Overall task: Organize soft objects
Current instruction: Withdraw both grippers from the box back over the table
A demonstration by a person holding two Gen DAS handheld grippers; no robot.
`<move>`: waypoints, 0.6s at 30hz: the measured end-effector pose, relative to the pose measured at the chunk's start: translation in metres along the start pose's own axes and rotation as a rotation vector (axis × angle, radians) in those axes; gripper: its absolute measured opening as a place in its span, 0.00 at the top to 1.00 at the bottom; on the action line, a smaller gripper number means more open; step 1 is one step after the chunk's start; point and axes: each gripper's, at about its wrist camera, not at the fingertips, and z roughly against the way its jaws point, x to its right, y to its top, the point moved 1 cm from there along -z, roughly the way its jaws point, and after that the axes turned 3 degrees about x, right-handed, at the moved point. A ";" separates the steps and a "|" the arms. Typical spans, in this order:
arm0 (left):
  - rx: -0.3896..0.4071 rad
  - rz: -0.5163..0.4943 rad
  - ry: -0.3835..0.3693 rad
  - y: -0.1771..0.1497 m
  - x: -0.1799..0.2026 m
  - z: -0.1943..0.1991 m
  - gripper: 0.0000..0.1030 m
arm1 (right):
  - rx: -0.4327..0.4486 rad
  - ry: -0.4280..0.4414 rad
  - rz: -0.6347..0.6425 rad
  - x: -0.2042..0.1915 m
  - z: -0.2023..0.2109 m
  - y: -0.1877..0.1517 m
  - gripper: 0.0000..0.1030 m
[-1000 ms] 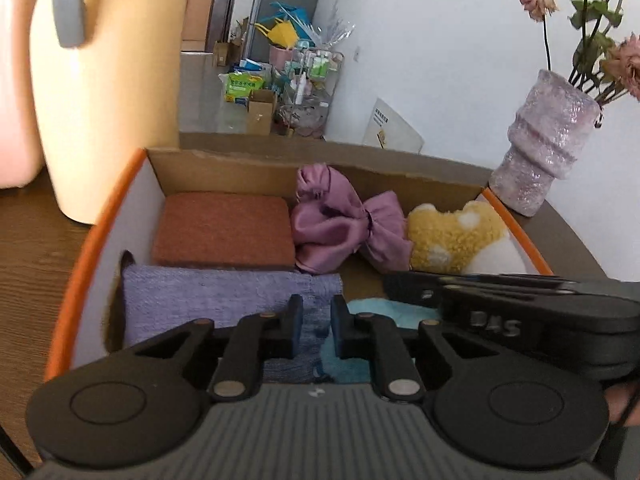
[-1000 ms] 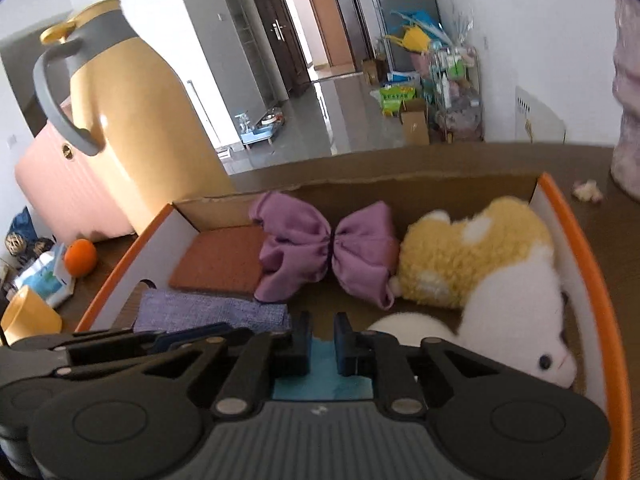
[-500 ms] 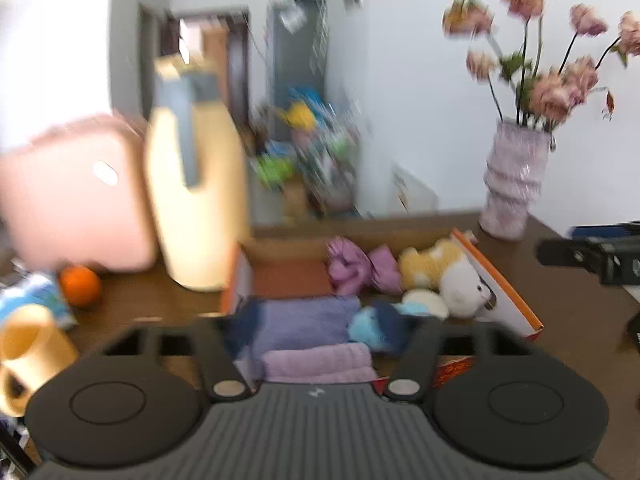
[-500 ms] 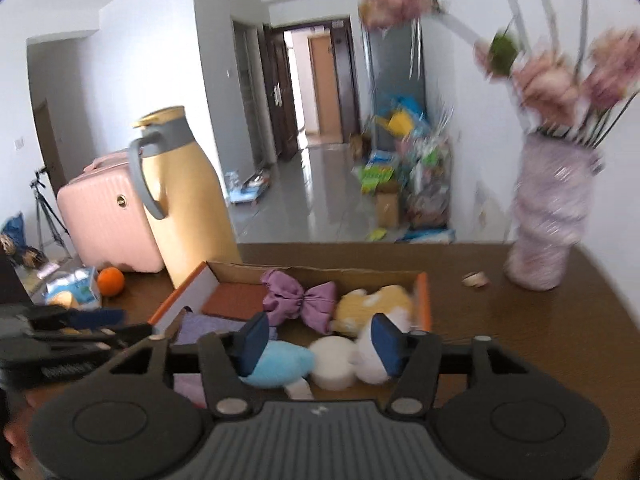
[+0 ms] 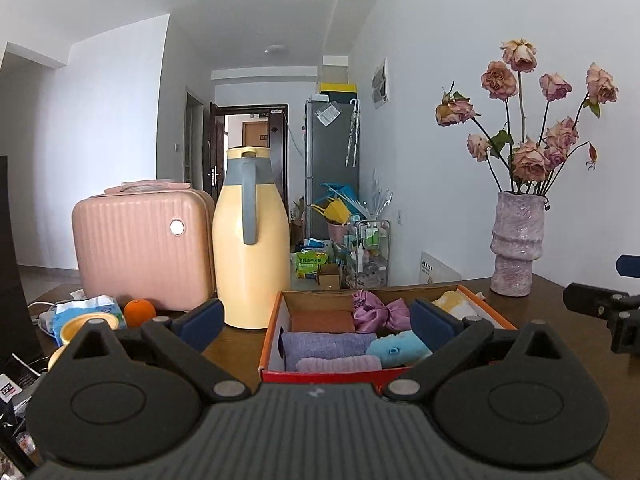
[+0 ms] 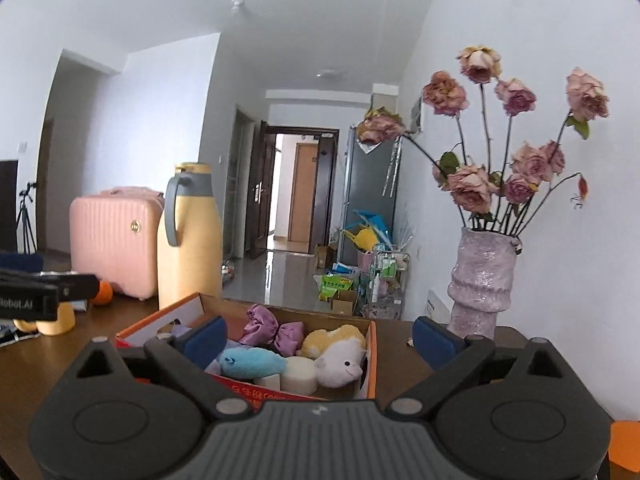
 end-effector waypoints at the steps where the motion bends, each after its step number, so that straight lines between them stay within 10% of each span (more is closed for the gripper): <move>1: 0.002 0.001 0.003 -0.001 -0.001 0.005 0.02 | 0.003 -0.001 -0.002 -0.002 0.005 -0.001 0.03; 18: -0.211 0.055 -0.108 -0.097 -0.039 0.174 0.00 | -0.137 0.101 -0.069 -0.041 0.181 -0.095 0.02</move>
